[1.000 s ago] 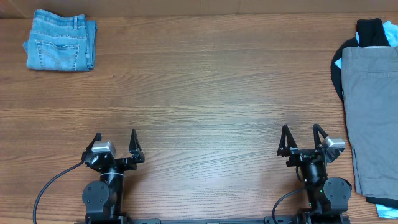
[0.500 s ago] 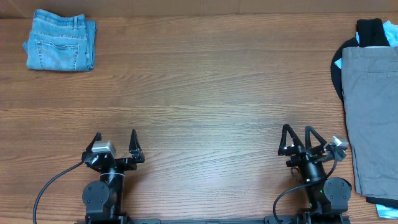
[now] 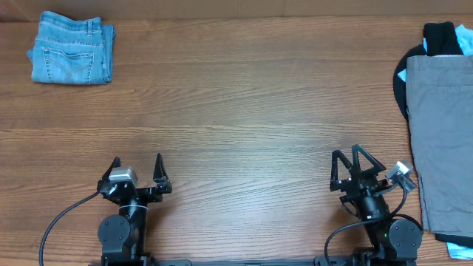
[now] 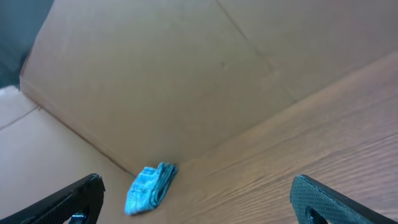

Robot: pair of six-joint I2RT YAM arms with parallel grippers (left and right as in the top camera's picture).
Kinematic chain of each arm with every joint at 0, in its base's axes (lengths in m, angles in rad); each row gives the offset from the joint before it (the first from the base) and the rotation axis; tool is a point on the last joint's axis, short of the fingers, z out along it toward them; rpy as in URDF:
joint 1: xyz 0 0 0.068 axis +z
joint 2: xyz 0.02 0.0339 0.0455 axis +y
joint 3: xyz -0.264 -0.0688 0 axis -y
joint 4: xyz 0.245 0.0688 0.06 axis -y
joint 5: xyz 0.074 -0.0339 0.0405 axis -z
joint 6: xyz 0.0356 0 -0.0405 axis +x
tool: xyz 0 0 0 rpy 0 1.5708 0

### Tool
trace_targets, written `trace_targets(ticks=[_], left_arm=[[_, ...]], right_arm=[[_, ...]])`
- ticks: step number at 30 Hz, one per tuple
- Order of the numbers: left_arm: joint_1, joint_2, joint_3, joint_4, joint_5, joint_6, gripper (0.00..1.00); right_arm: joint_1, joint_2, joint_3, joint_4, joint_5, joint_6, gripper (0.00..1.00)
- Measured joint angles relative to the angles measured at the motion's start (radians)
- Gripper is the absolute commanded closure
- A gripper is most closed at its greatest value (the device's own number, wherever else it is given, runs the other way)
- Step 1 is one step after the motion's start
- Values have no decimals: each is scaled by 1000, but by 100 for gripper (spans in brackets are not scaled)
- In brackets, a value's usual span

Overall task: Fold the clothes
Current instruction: 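Reach the right gripper over the clothes pile toward the grey trousers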

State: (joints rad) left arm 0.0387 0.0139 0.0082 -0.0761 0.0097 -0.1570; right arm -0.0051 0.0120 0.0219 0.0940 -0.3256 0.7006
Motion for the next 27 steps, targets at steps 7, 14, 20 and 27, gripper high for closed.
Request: trace_targets(ticks=[7, 14, 20, 27], left_arm=[[0, 0, 0, 0, 0, 0, 0], [0, 0, 0, 0, 0, 0, 0], [0, 0, 0, 0, -3, 0, 0], [0, 0, 0, 0, -7, 0, 0]], right_arm=[[0, 53, 149, -25, 74, -137, 0], [0, 333, 404, -140, 240, -274, 0], [0, 730, 666, -270, 342, -333, 0], [-19, 1248, 1144, -640, 393, -439, 0]])
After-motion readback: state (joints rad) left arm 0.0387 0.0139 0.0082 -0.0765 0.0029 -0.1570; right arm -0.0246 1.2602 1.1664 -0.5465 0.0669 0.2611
